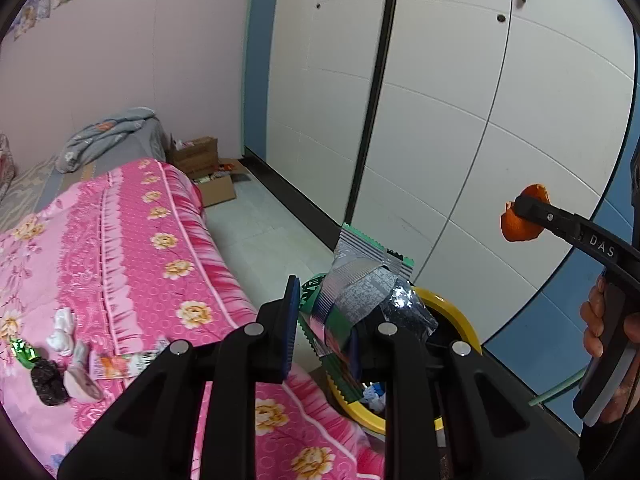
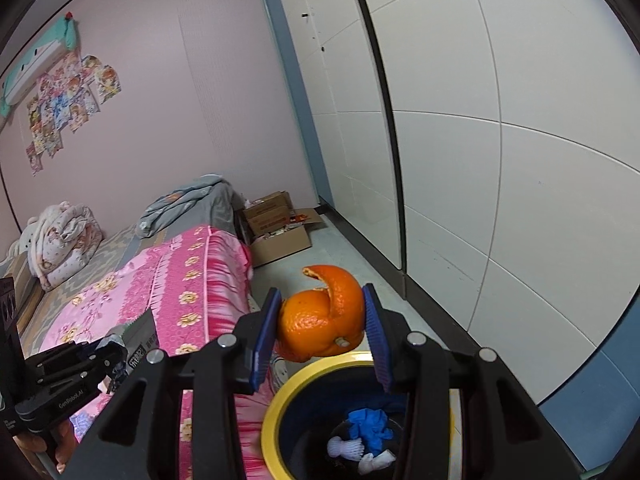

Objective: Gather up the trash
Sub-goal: 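Carry the wrapper and orange peel in both grippers over the yellow bin, then open both grippers to drop the wrapper and peel into the bin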

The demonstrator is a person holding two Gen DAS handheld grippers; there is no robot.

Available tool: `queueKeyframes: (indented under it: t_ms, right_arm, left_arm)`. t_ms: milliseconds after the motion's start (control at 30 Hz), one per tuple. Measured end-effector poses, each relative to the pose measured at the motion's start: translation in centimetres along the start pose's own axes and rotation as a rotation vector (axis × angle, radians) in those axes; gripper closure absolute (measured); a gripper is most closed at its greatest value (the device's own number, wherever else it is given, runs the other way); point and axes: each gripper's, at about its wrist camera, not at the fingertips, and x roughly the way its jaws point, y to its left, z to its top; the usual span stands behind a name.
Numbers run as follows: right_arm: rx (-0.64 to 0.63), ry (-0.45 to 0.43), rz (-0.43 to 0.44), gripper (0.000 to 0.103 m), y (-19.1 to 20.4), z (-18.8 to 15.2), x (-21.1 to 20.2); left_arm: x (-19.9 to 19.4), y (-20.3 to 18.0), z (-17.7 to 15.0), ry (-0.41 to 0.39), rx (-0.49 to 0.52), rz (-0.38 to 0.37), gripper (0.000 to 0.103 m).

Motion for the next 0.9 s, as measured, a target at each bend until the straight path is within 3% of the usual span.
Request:
queueKeyframes:
  t_ms: [600, 900]
  right_arm:
    - [0.083, 0.050, -0.092, 0.064, -4.8, -1.8, 4.5]
    - [0.092, 0.056, -0.106, 0.062, -5.5, -2.2, 5.6]
  left_arm:
    - [8.8, -4.4, -2.6, 0.139, 0.029, -0.073, 0.083]
    - [9.8, -4.9, -2.8, 0.148, 0.028, -0.107, 0.083]
